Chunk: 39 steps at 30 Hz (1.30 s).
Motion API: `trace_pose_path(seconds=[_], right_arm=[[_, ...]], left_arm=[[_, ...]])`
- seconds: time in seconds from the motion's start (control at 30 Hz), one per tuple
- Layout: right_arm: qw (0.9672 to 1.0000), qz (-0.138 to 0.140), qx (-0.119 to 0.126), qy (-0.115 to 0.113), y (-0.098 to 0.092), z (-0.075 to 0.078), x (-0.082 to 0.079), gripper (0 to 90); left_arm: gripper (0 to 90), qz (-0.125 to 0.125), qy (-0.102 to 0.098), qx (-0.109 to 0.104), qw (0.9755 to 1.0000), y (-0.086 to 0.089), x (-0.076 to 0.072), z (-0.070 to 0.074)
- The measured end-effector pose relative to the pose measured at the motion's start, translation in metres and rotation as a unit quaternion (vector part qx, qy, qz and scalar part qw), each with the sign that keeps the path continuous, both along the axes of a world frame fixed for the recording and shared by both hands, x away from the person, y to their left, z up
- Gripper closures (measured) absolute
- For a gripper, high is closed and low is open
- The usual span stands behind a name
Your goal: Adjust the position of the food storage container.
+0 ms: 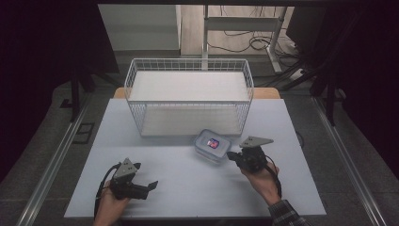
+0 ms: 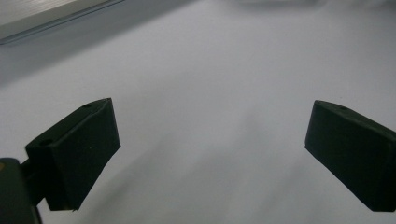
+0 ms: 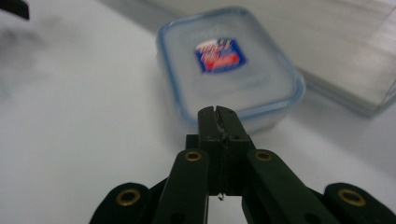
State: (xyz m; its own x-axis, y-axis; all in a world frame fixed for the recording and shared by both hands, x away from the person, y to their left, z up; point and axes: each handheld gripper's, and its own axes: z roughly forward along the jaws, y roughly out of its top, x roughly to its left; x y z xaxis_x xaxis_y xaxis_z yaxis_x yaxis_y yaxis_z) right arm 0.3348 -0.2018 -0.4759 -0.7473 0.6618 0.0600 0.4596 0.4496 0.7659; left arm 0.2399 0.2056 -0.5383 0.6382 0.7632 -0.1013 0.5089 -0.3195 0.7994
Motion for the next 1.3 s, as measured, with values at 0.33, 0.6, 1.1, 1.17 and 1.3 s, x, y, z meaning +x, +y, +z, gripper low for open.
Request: trace_pose_path(seconds=[0.33, 0.6, 1.1, 1.17, 1.3], right_arm=[[0.9991, -0.034, 0.01, -0.023, 0.034, 0.007, 0.054, 89.5], [0.9973, -0.066, 0.003, -0.031, 0.045, -0.008, 0.09, 89.5], [0.9992, 0.012, -0.013, 0.036, 0.071, -0.028, 0.089, 89.6], [0.9988, 0.025, -0.012, 0.041, 0.076, -0.028, 0.079, 89.6], [0.9966, 0.052, 0.003, 0.065, 0.083, -0.03, 0.059, 89.6]], left_arm=[[2.9, -0.01, -0.024, 0.006, 0.9996, -0.005, -0.004, 0.004], [2.9, -0.009, -0.022, 0.0, 0.9997, -0.004, -0.003, 0.004], [2.9, -0.008, -0.015, -0.004, 0.9998, -0.003, -0.002, 0.004], [3.0, -0.008, -0.015, -0.005, 0.9998, -0.003, -0.001, 0.004], [3.1, -0.005, -0.011, -0.009, 0.9999, -0.002, -0.001, 0.005]])
